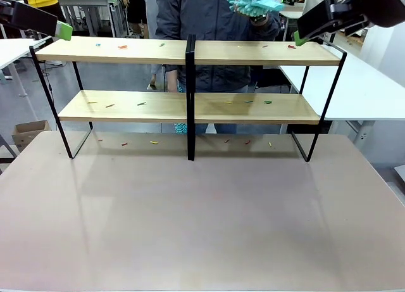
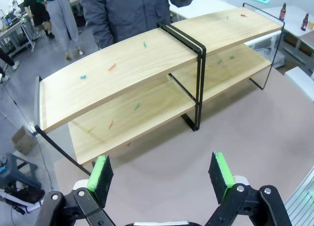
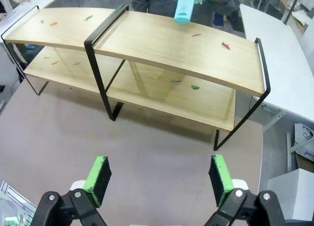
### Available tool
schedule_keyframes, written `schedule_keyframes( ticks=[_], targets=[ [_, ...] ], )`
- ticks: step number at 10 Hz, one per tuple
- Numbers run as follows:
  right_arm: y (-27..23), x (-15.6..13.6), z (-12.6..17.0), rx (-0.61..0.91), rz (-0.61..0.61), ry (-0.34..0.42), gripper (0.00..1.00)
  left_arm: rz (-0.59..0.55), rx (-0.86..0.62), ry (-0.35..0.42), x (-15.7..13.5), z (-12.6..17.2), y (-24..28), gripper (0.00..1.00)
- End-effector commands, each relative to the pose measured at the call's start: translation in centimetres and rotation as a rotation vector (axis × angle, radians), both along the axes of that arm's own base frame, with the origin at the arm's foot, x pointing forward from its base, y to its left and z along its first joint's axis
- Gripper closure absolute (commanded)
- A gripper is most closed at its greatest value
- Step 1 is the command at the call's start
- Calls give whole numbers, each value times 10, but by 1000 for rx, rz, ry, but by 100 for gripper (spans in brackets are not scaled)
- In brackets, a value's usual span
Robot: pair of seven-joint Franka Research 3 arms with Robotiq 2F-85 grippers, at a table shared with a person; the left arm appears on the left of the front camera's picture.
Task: Clean the shelves.
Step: Pick up the Duster when the human hands it over.
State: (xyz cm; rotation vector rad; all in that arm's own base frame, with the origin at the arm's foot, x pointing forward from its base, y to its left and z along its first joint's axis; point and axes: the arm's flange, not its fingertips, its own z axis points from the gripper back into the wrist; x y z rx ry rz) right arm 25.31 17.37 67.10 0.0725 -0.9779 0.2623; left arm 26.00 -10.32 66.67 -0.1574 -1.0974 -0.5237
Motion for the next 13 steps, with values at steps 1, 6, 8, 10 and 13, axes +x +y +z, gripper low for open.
schedule_keyframes(
  ticks=[1,6,8,10,13],
  targets=[
    [0,-1,1,1,0,-2,0,-2,2,-1,0,0,1,0],
    [-50,91,28,261,235,431,0,-2,2,-1,0,0,1,0],
    [-91,143,31,511,139,567,0,-2,2,-1,0,0,1,0],
    [-81,129,3,365,187,383,0,-2,2,-1,0,0,1,0],
    [-121,186,21,845,214,497,0,-2,2,-1,0,0,1,0]
  ],
)
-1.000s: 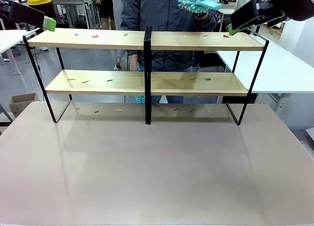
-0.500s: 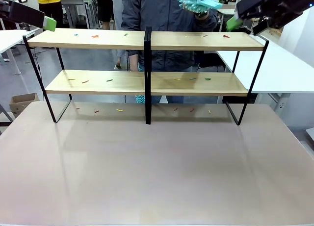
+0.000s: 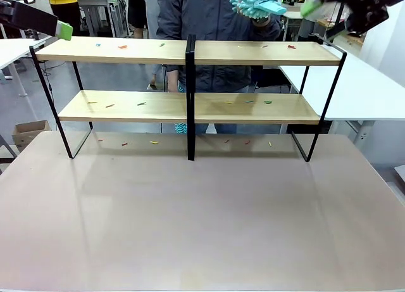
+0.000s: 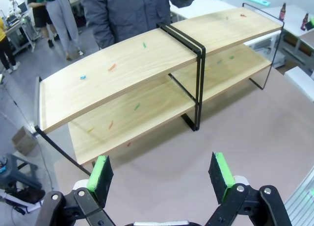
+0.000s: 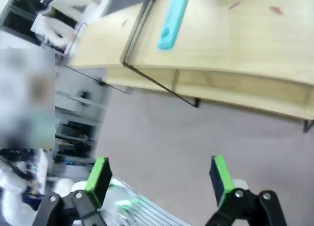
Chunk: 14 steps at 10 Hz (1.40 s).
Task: Clean the shelves.
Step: Pick up the Duster when the human hands it over.
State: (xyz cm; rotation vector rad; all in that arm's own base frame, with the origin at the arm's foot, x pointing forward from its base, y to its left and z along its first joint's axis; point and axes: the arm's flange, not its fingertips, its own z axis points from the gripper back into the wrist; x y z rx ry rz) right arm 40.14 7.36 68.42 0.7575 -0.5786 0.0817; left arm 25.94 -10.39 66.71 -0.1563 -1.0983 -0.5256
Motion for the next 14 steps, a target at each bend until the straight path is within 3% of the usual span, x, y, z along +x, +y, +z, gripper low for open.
schedule_keyframes(
  ticks=[1,2,4,6,12,13,14],
  targets=[
    [-28,68,18,336,54,106,0,-1,1,0,0,0,1,0],
    [-26,101,22,418,61,181,0,-1,1,0,0,0,1,0],
    [-5,162,3,375,-107,326,0,-1,1,0,0,0,1,0],
    [9,191,-25,444,-70,403,0,-1,1,0,0,0,1,0],
    [21,199,-39,461,-123,371,0,-1,1,0,0,0,1,0],
    [20,201,-41,457,-137,372,56,-1,1,0,0,0,1,0],
    [18,201,-42,466,-162,362,56,-1,1,0,0,0,1,0]
  ],
)
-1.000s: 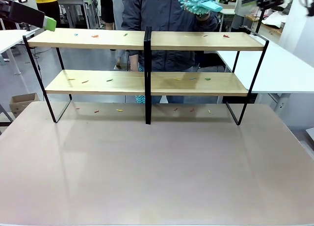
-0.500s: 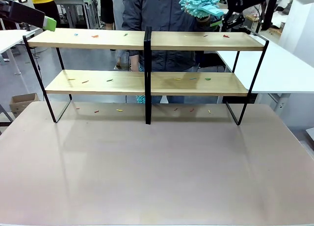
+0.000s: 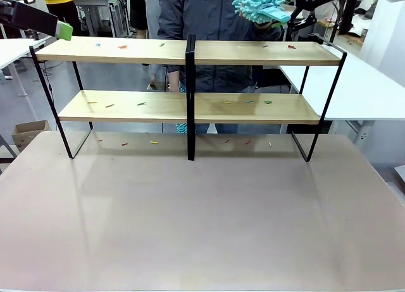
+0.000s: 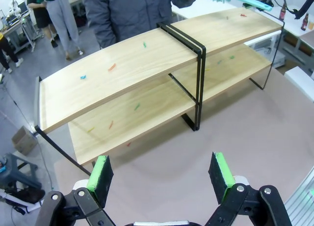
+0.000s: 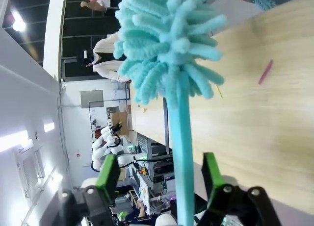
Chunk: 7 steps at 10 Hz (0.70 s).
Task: Clean the shelves.
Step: Pick up the Duster when the human hands it over.
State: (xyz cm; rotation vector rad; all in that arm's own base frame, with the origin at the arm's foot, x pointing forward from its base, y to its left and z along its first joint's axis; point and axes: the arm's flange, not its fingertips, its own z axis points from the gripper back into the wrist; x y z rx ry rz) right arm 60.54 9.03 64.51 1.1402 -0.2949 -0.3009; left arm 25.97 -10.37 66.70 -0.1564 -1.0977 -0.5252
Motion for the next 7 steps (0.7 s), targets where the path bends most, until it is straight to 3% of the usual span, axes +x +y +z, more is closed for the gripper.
schedule_keyframes(
  ticks=[1,2,3,7],
  targets=[
    [0,-3,-3,6,-57,4,100,-1,1,-1,0,0,1,0],
    [-1,-4,-4,-5,-73,1,61,-1,1,-1,0,0,1,0],
    [-2,-4,-4,-14,-82,2,100,-1,1,-1,0,0,1,0],
    [-4,-3,-8,-15,-70,18,100,-1,1,-1,0,0,1,0]
  ],
)
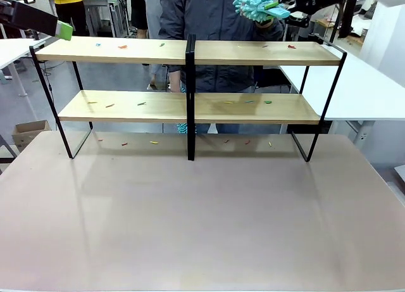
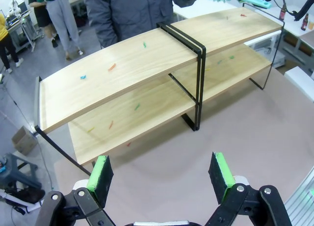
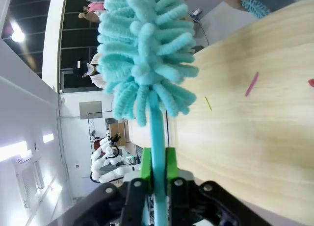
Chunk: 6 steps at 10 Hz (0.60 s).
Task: Clean the shelves.
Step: Pick up the Duster when the human hands it over.
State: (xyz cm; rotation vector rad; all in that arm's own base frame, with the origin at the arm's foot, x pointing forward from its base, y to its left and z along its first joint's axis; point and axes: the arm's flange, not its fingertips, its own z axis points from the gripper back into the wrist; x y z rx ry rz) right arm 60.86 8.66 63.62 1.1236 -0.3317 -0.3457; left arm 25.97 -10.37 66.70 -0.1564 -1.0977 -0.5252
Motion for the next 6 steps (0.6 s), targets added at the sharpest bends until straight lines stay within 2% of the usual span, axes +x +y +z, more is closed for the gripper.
schedule_keyframes(
  ticks=[1,3,4,6],
  targets=[
    [-1,-6,1,4,27,26,100,-1,1,-1,0,0,1,0],
    [-3,-12,-1,-6,72,15,100,-1,1,-1,0,0,1,0],
    [-11,-22,5,-37,103,-35,100,-1,1,-1,0,0,1,0],
    [-70,-65,42,-139,228,-190,100,-1,1,-1,0,0,1,0]
  ],
)
